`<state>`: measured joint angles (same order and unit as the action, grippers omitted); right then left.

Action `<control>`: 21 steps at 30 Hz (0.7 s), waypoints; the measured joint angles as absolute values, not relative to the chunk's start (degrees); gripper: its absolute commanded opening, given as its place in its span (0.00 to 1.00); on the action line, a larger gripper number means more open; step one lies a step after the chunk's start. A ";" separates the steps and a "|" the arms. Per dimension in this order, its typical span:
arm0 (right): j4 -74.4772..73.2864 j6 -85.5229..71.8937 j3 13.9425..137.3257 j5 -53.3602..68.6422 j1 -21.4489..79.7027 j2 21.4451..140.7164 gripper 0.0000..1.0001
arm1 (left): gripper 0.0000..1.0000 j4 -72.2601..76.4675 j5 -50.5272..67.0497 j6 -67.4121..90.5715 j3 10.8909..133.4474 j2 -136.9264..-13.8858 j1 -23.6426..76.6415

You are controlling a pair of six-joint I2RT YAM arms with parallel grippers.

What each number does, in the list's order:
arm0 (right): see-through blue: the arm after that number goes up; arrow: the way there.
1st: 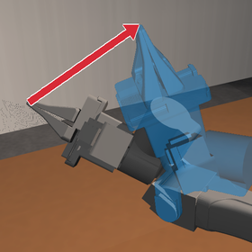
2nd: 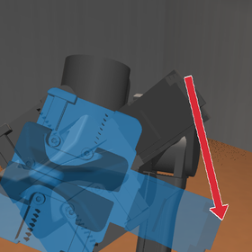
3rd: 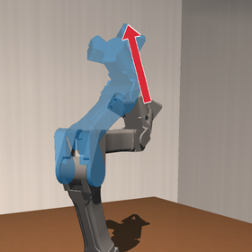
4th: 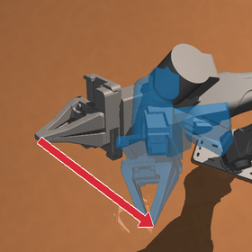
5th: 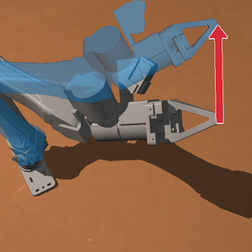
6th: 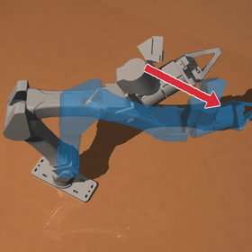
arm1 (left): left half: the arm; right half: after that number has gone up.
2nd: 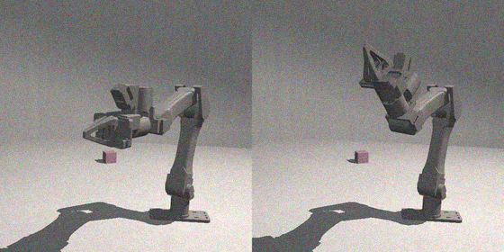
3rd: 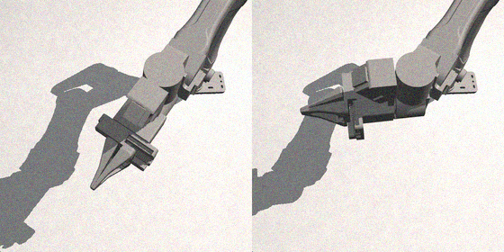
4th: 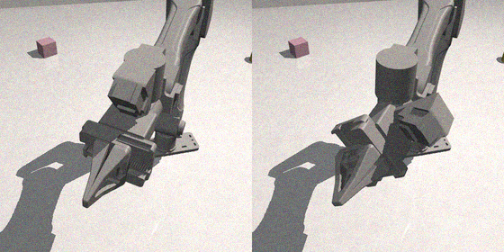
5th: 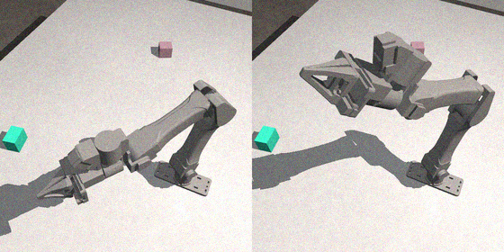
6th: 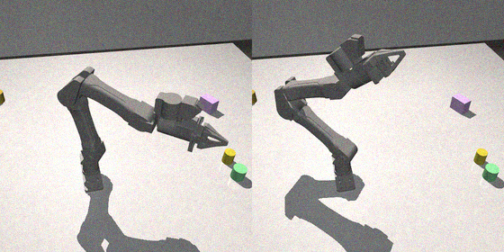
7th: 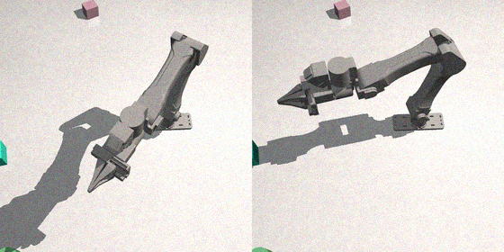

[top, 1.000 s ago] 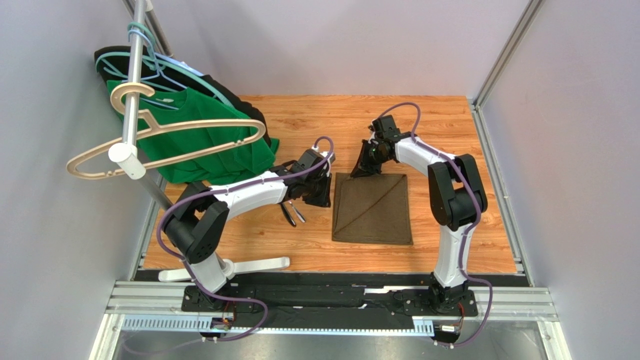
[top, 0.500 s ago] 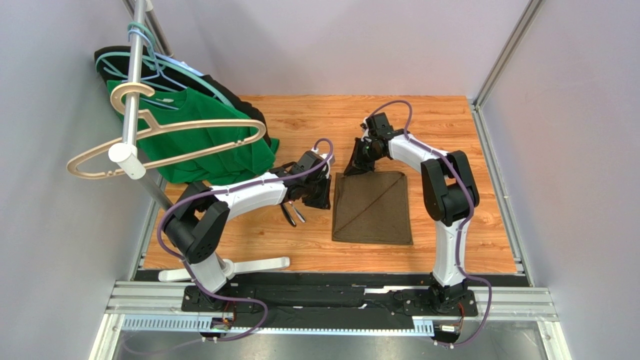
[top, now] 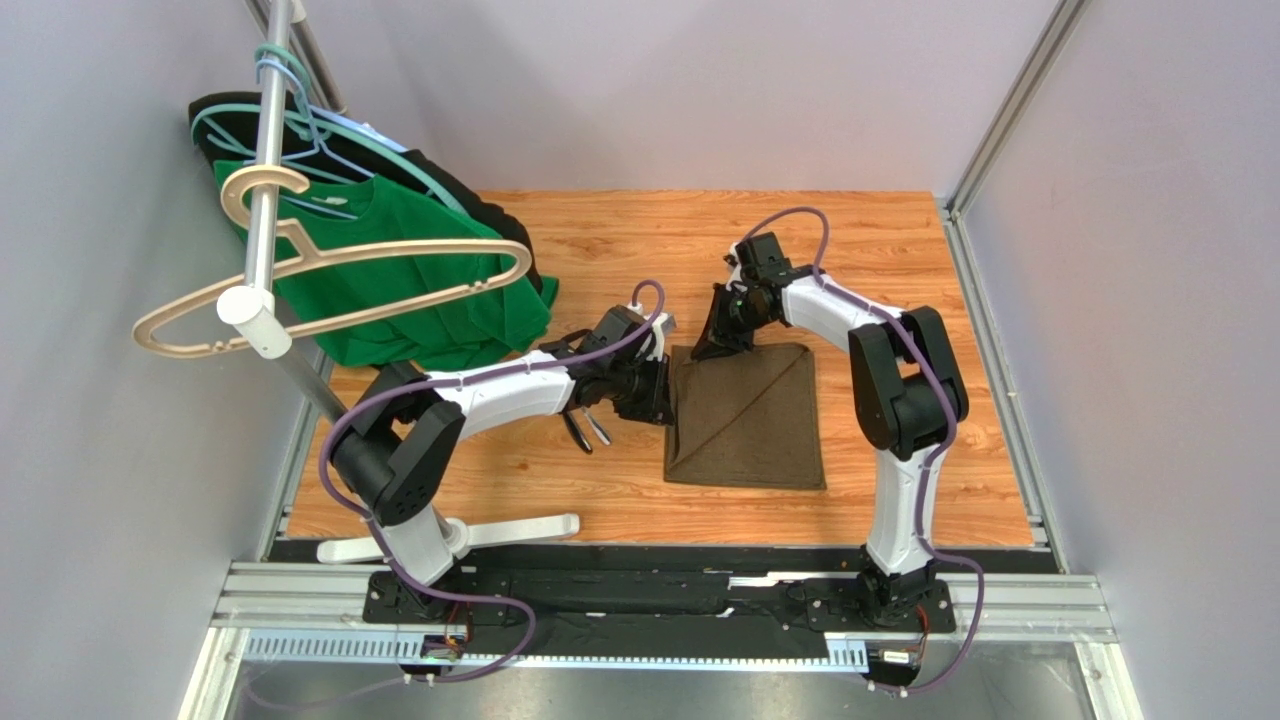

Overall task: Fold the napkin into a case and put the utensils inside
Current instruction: Fold the top corner of the square-folded napkin at the center of the board.

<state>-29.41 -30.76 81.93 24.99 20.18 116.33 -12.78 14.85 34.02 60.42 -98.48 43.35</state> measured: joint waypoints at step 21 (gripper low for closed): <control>-28.95 -31.22 83.00 24.99 20.18 116.22 0.04 | 0.24 -12.27 14.24 36.51 55.35 -98.19 45.63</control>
<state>-28.95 -31.22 83.00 24.99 20.18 116.22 -12.27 14.24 36.51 55.35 -98.19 45.63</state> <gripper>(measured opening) 0.023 0.198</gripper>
